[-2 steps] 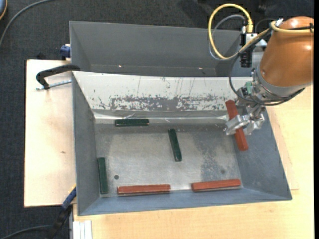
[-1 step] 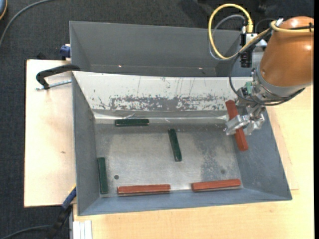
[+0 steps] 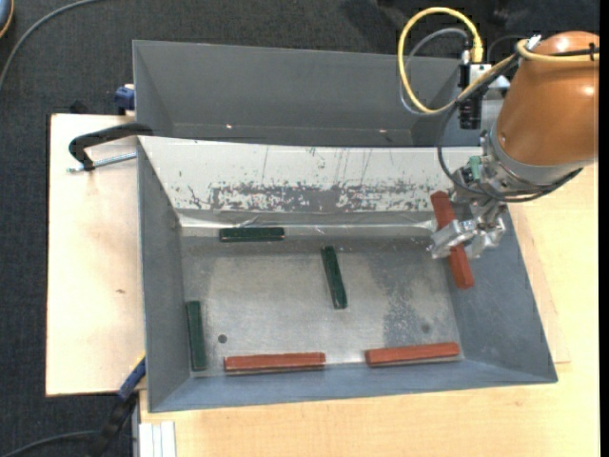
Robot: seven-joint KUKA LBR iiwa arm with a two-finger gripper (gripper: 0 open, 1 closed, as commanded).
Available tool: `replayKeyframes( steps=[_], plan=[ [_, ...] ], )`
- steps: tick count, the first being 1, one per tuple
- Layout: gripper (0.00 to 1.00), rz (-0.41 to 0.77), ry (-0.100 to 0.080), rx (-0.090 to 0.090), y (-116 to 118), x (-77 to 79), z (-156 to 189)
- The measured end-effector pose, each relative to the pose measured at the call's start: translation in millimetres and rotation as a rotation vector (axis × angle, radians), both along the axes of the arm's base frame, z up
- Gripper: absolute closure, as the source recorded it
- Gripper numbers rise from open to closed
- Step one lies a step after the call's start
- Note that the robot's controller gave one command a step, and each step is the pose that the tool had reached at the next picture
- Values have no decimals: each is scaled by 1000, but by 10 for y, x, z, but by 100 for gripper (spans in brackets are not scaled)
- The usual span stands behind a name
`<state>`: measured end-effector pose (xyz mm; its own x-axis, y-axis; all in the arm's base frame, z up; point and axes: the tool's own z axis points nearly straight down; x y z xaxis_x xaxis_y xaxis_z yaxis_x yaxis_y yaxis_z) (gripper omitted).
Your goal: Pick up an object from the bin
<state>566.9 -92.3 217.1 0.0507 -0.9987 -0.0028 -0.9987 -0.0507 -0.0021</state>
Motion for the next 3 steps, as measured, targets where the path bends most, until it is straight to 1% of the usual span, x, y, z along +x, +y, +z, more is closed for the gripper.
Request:
replayKeyframes(
  steps=[1, 2, 3],
  plan=[
    [100, 0, 0, 0, 0, 0, 0],
    [100, 82, 5, 0, 110, -83, -377],
    [100, 97, -12, -3, 123, -60, 551]
  ],
)
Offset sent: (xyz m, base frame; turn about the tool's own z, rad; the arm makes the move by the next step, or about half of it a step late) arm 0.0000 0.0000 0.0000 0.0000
